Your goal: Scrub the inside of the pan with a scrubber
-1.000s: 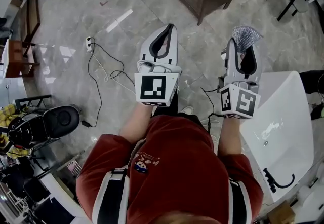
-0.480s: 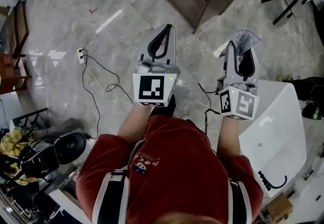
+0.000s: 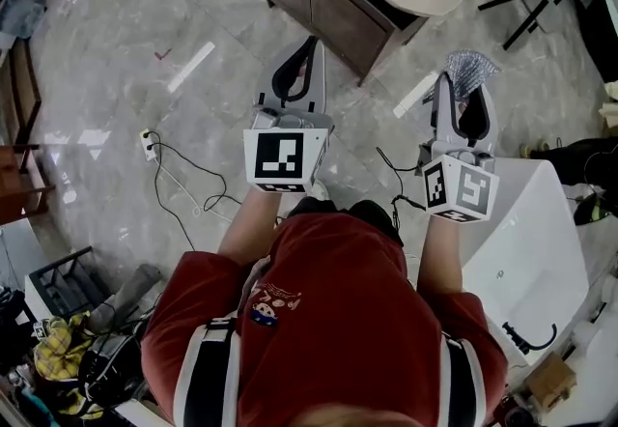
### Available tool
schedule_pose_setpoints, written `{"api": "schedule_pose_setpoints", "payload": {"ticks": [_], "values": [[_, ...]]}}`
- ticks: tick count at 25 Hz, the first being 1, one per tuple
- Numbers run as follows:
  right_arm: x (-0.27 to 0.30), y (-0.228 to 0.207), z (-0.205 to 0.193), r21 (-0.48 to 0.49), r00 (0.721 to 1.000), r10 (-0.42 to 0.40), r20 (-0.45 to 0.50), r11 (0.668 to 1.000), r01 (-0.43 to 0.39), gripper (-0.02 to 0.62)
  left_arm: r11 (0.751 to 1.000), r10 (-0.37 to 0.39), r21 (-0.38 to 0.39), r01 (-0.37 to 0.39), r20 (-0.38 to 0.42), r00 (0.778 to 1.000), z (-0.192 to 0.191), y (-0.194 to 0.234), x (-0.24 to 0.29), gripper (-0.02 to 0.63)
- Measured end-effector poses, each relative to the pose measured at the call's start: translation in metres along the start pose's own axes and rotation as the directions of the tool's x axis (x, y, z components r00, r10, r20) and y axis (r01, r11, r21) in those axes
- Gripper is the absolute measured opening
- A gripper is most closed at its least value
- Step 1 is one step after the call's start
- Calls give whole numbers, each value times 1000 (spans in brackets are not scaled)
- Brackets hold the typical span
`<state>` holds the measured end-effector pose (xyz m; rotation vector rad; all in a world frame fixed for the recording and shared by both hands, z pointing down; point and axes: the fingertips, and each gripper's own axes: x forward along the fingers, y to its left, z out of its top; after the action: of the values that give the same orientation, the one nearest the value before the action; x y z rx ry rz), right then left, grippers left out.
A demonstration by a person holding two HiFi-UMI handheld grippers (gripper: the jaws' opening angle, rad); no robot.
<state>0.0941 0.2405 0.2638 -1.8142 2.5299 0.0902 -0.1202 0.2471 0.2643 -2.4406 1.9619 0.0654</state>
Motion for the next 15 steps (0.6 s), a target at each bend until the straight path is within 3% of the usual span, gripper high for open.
{"api": "schedule_pose_setpoints", "payload": {"ticks": [8,15], "values": [[29,-23,-13,9,999,-52,-2,999,52,207,999,-29,36,29,5,1000,-2,6,37,6],[100,-42,-29,41,999,-51,13,998,50,209,997,-37,70,37,-11,999,-6,21,102,5]]}}
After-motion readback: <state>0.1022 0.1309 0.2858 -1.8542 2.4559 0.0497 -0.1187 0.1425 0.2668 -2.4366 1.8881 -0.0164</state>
